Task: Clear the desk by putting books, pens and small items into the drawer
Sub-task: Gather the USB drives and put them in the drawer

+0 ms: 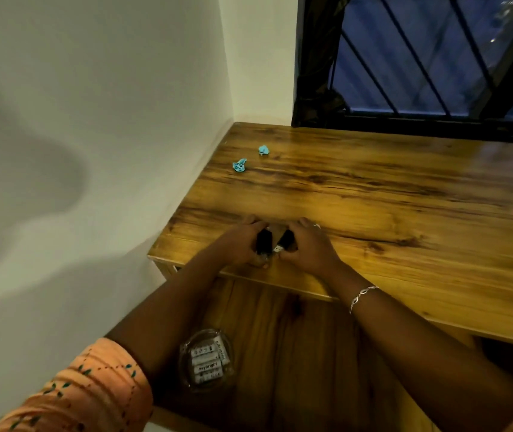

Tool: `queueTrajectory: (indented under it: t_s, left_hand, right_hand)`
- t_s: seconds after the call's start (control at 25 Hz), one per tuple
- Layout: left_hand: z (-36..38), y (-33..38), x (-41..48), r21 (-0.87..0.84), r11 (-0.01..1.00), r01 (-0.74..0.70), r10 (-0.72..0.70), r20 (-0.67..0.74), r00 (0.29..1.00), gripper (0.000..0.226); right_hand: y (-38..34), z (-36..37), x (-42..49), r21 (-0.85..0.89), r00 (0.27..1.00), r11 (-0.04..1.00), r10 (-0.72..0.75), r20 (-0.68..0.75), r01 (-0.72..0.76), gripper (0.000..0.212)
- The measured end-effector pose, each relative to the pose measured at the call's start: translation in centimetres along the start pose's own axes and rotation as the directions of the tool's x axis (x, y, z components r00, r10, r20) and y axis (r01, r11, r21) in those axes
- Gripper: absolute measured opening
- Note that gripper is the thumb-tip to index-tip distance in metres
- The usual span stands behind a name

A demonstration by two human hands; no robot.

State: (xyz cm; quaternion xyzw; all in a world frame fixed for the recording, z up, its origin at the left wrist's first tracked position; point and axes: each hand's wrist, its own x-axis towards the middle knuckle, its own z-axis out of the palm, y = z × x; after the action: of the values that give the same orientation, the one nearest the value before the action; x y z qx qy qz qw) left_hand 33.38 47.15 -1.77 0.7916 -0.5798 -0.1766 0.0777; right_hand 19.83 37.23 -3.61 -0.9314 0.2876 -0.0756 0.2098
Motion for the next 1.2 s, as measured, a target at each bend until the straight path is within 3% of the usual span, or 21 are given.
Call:
queueTrajectory:
  t_s: [0.16,0.32,0.48,0.64,0.88,1.2]
  left_hand:
    - [-0.4,0.2,-4.6,0.102,0.994,-0.048,0.048,0.003,0.999,0.094]
    - [1.7,0.5,-10.0,0.165,0.979,-0.118,0.124,-0.024,0.992,0.096]
    - [7.0,-0.1,-12.2,0.338,0.924,-0.178,0.153,0.101,0.983,0.09]
    - [10.3,0.1,-12.5,0.33,0.933,-0.14,0.035,0.305,0.952,0.089]
    - [13.0,-0.8,-12.3,0.399,0.895,-0.199,0.053,0.348,0.936,0.088]
    - [13.8,-1.2,-12.3,0.417,0.893,-0.171,0.009,0.363,0.932,0.095]
  right_hand:
    - [-1.6,-0.5,-4.1,0.08,0.988,0.985,-0.154,-0.004,0.153,0.066]
    - [-2.7,1.3,-9.6,0.164,0.954,0.949,-0.286,0.087,0.27,0.065]
    - [-1.5,5.7,-13.6,0.193,0.932,0.946,-0.297,0.207,0.258,0.058]
    - [-0.1,9.4,-15.1,0.14,0.905,0.952,-0.301,0.299,0.271,0.048]
    - [-0.2,12.4,-16.1,0.073,0.887,0.953,-0.299,0.351,0.293,0.044]
    - [-0.9,13.0,-15.1,0.044,0.888,0.959,-0.276,0.367,0.28,0.045]
